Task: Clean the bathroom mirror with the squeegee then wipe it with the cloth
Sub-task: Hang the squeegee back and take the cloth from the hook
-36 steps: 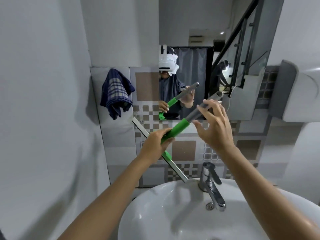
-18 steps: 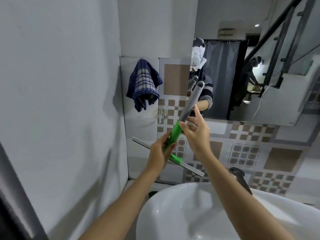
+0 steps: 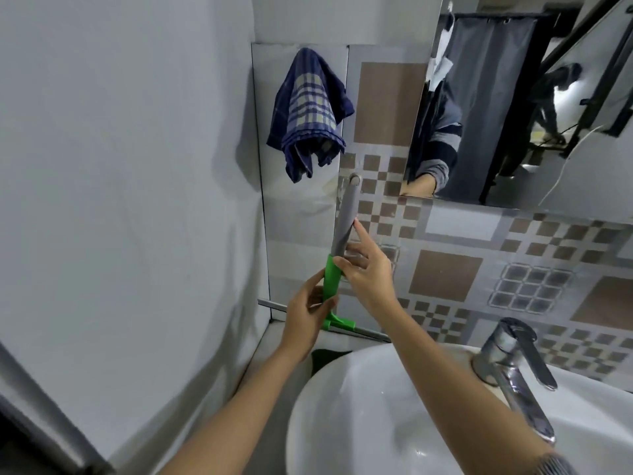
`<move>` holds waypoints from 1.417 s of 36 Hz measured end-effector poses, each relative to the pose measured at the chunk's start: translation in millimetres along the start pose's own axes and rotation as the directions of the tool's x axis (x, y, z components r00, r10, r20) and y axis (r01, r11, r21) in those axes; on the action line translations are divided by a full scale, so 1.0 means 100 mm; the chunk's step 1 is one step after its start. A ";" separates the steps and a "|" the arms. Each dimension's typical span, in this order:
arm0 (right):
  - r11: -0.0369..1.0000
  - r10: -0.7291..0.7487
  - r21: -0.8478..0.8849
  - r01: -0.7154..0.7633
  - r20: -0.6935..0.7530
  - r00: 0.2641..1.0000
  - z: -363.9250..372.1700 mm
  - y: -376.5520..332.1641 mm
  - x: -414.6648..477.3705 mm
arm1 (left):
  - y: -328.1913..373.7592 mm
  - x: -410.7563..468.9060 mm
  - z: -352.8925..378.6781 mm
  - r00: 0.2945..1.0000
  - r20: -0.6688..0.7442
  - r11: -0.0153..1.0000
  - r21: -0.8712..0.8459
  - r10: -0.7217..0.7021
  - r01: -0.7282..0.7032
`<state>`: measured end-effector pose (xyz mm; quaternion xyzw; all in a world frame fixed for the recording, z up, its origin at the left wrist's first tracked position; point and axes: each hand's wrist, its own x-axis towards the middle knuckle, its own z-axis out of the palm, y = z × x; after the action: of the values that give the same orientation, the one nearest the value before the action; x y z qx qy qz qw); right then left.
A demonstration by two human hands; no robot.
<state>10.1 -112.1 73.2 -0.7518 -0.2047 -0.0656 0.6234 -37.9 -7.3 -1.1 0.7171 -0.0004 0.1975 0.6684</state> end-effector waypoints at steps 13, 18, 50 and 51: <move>0.991 0.121 -0.059 -0.119 0.048 0.991 0.15 0.37 0.06 | -0.41 0.04 0.01 0.994 -0.038 0.993 0.062 -0.102 0.104; 0.992 0.111 -0.067 -0.107 0.044 0.993 0.15 0.47 0.10 | -0.50 0.10 0.03 0.993 -0.028 0.991 0.065 -0.118 0.120; 0.904 -0.354 -0.299 0.305 -0.125 0.927 -0.15 -0.43 0.56 | 1.26 1.02 -0.37 0.709 -0.449 0.839 0.290 0.544 -0.461; 0.893 -0.386 -0.305 0.331 -0.141 0.912 -0.17 -0.56 0.63 | 1.45 1.12 -0.41 0.685 -0.434 0.811 0.303 0.585 -0.500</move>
<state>48.2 -106.4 150.7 -0.7695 -0.2666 -0.2819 0.5073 15.1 45.9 170.5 0.6574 -0.0212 0.5677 0.4951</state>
